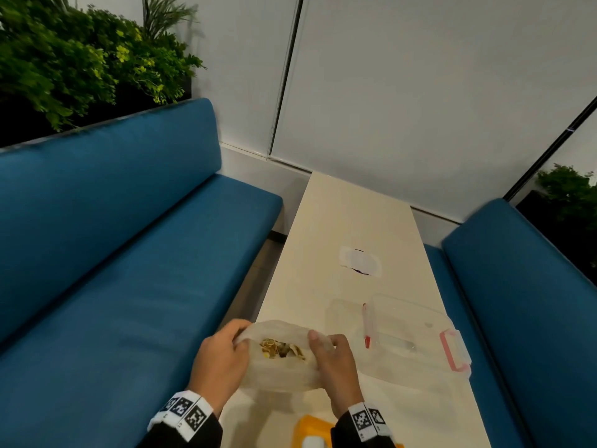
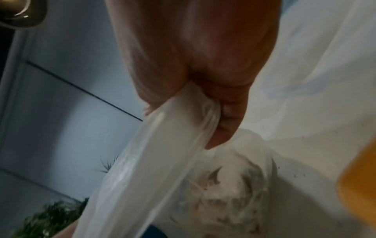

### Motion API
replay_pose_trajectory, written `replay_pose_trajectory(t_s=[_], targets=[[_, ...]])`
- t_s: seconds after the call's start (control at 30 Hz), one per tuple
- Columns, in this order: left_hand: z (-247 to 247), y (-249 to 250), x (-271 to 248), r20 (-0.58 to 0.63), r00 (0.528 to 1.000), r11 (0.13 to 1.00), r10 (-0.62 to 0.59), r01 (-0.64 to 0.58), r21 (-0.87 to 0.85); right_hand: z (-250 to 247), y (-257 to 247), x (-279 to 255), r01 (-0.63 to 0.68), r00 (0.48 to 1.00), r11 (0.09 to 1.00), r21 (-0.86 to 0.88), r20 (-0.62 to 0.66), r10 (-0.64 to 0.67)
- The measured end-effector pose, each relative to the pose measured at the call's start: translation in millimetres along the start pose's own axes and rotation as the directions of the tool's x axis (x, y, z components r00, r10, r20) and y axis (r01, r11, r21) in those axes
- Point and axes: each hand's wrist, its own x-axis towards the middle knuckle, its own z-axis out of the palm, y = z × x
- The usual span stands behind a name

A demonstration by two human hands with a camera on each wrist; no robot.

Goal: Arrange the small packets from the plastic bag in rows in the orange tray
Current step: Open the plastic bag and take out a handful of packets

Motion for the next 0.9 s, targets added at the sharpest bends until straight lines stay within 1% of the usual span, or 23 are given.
replay_pose_trajectory(t_s=[0.03, 0.07, 0.1, 0.13, 0.17, 0.2, 0.23, 0.27, 0.3, 0.33, 0.37, 0.43, 0.5, 0.57, 0.67, 0.7, 0.8, 0.9], targets=[[-3.4, 3.8, 0.5, -0.002, 1.000, 0.999, 0.013, -0.013, 0.051, -2.6, -0.8, -0.3, 0.003, 1.000, 1.000, -0.024, 0.027, -0.002], [-6.0, 6.9, -0.1, -0.021, 0.998, 0.991, 0.057, -0.054, 0.121, -4.8, -0.9, -0.5, 0.006, 0.999, 0.999, -0.052, 0.048, -0.004], [-8.5, 11.6, -1.6, -0.053, 0.986, 0.974, 0.159, -0.148, 0.170, -6.7, -1.6, -0.5, 0.018, 0.998, 0.996, -0.089, 0.057, -0.013], [-9.9, 19.2, -4.6, -0.074, 0.954, 0.944, 0.291, -0.274, 0.183, -8.3, -2.9, -0.9, 0.032, 0.998, 0.990, -0.136, 0.058, -0.024], [-9.5, 27.0, -8.1, -0.031, 0.916, 0.905, 0.400, -0.390, 0.173, -9.2, -3.8, -1.8, 0.051, 0.998, 0.982, -0.184, 0.057, -0.041], [-7.2, 34.7, -11.4, 0.060, 0.894, 0.879, 0.445, -0.449, 0.160, -9.6, -2.9, -1.1, 0.080, 0.996, 0.969, -0.234, 0.058, -0.068], [-0.9, 37.9, -12.0, 0.174, 0.879, 0.868, 0.444, -0.471, 0.161, -9.4, -3.1, -0.9, 0.124, 0.992, 0.951, -0.283, 0.057, -0.113], [7.3, 37.9, -11.2, 0.293, 0.880, 0.874, 0.374, -0.441, 0.206, -9.3, -3.0, -0.7, 0.167, 0.986, 0.927, -0.337, 0.052, -0.159], [14.8, 36.5, -8.1, 0.369, 0.880, 0.867, 0.299, -0.412, 0.280, -9.6, -4.4, -2.1, 0.206, 0.977, 0.904, -0.376, 0.034, -0.208], [20.0, 34.4, -3.7, 0.398, 0.885, 0.850, 0.243, -0.392, 0.352, -10.2, -5.8, -3.2, 0.236, 0.967, 0.878, -0.416, 0.011, -0.254], [22.7, 32.2, 1.2, 0.398, 0.891, 0.837, 0.220, -0.382, 0.393, -11.9, -5.9, -3.5, 0.257, 0.955, 0.859, -0.443, -0.017, -0.295], [24.7, 27.2, 8.6, 0.386, 0.899, 0.833, 0.205, -0.368, 0.414, -15.8, -6.9, -3.9, 0.267, 0.941, 0.835, -0.481, -0.057, -0.333], [25.2, 22.4, 13.7, 0.396, 0.899, 0.827, 0.189, -0.363, 0.429, -18.8, -9.2, -4.7, 0.256, 0.942, 0.828, -0.499, -0.062, -0.329], [25.6, 23.1, 15.6, 0.405, 0.896, 0.808, 0.183, -0.372, 0.457, -20.7, -13.7, -6.5, 0.272, 0.935, 0.833, -0.482, -0.072, -0.347], [30.6, 24.7, 16.9, 0.405, 0.889, 0.794, 0.214, -0.400, 0.457, -21.4, -23.3, -12.7, 0.345, 0.900, 0.845, -0.408, -0.112, -0.422], [31.6, 24.7, 17.2, 0.407, 0.887, 0.789, 0.219, -0.406, 0.461, -20.7, -23.7, -14.2, 0.360, 0.895, 0.842, -0.401, -0.106, -0.433], [37.8, 21.5, 20.9, 0.444, 0.874, 0.766, 0.195, -0.419, 0.487, -19.1, -15.5, -13.7, 0.344, 0.911, 0.841, -0.417, -0.069, -0.407], [48.1, 24.0, 28.2, 0.519, 0.841, 0.754, 0.151, -0.437, 0.490, -24.7, -11.4, -12.7, 0.325, 0.927, 0.849, -0.417, -0.038, -0.374]])
